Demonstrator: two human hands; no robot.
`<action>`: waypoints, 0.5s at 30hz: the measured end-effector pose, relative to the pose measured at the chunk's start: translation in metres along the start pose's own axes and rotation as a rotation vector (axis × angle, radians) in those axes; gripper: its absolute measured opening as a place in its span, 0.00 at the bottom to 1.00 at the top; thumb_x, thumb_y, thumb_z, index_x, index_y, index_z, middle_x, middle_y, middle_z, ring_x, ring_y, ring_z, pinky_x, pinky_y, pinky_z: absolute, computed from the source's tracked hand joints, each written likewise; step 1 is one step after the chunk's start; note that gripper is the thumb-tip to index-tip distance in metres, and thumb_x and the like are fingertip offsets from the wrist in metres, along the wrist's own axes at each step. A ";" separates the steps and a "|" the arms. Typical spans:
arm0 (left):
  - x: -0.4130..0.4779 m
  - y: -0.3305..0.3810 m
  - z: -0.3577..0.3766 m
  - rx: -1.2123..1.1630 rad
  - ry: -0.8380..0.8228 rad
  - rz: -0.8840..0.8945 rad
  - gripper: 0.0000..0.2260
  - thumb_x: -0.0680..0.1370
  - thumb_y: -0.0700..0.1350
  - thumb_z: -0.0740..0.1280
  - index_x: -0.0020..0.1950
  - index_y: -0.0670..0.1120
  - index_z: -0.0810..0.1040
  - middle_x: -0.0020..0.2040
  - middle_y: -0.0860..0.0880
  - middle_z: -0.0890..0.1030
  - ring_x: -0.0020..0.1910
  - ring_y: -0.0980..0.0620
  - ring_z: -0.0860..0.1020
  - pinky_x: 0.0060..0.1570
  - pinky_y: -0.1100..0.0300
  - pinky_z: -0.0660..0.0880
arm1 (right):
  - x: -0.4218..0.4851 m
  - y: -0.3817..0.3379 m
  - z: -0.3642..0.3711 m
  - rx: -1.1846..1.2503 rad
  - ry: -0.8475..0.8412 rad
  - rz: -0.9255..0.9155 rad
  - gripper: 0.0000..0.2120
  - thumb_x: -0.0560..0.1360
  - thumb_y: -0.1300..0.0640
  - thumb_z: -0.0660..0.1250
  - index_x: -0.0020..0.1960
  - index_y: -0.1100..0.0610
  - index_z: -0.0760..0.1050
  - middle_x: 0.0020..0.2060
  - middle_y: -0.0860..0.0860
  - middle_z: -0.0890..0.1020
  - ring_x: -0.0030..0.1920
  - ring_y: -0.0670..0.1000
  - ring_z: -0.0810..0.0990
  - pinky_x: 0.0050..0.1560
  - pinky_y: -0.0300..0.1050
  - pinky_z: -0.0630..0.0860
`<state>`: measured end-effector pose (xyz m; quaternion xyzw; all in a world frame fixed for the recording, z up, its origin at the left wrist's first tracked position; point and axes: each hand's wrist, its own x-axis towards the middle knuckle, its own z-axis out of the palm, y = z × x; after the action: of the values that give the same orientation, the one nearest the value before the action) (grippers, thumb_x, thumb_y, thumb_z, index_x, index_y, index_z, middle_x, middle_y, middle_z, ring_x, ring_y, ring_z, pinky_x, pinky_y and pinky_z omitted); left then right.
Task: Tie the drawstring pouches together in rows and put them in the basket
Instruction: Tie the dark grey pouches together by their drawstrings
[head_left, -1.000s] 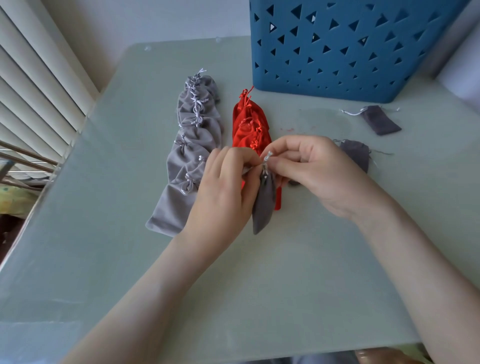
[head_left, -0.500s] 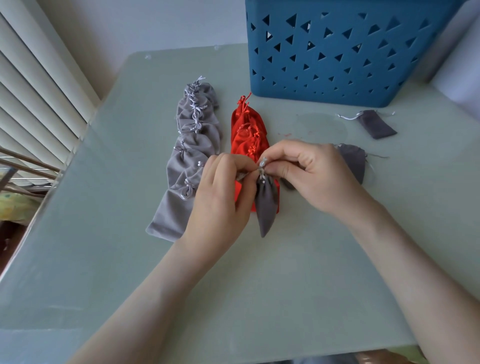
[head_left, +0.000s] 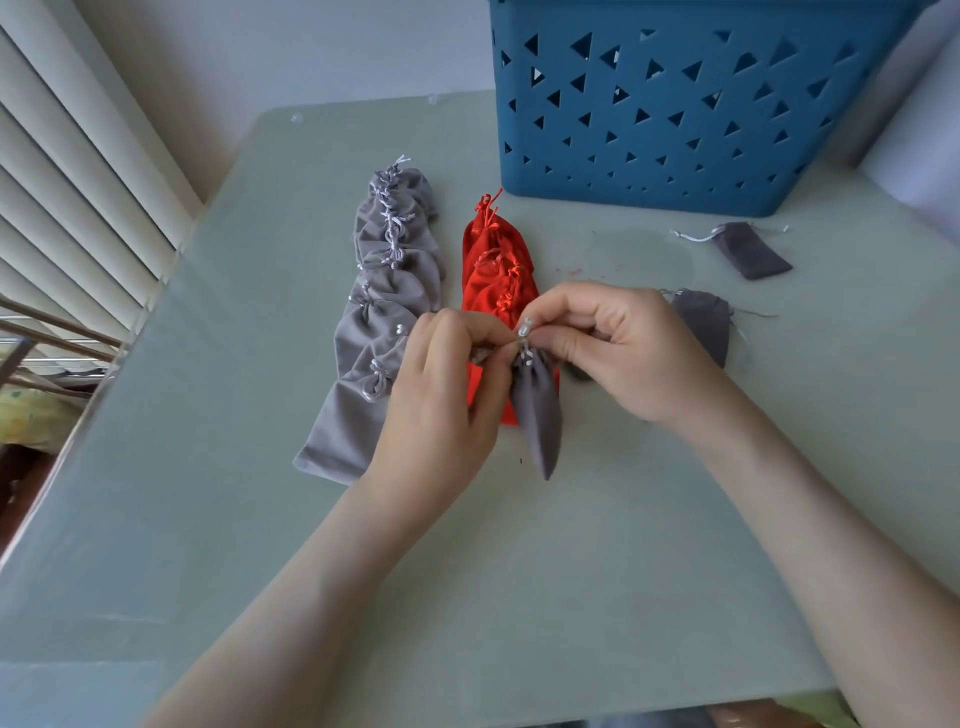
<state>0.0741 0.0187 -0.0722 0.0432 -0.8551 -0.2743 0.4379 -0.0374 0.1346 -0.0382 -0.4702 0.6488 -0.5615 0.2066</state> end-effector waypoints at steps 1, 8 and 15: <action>0.000 0.000 0.000 0.005 -0.004 0.007 0.04 0.78 0.41 0.63 0.50 0.49 0.69 0.46 0.56 0.73 0.45 0.54 0.72 0.49 0.73 0.65 | 0.000 0.000 -0.001 -0.019 -0.001 -0.009 0.14 0.75 0.71 0.64 0.41 0.52 0.75 0.31 0.36 0.80 0.31 0.35 0.76 0.36 0.25 0.69; 0.001 0.000 0.000 -0.015 0.006 -0.036 0.05 0.77 0.42 0.64 0.50 0.51 0.70 0.47 0.56 0.74 0.44 0.56 0.73 0.48 0.73 0.67 | -0.001 0.000 -0.001 -0.273 0.056 -0.123 0.10 0.75 0.58 0.66 0.44 0.41 0.73 0.36 0.39 0.80 0.39 0.38 0.77 0.44 0.35 0.73; 0.003 0.001 -0.001 -0.054 -0.036 -0.181 0.02 0.77 0.46 0.66 0.48 0.50 0.75 0.41 0.62 0.75 0.44 0.56 0.75 0.46 0.74 0.67 | -0.001 0.002 0.000 -0.381 0.091 -0.135 0.08 0.74 0.58 0.65 0.45 0.45 0.72 0.37 0.43 0.80 0.37 0.44 0.78 0.42 0.52 0.75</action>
<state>0.0728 0.0183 -0.0691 0.1037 -0.8476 -0.3366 0.3968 -0.0375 0.1353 -0.0405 -0.5174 0.7188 -0.4620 0.0463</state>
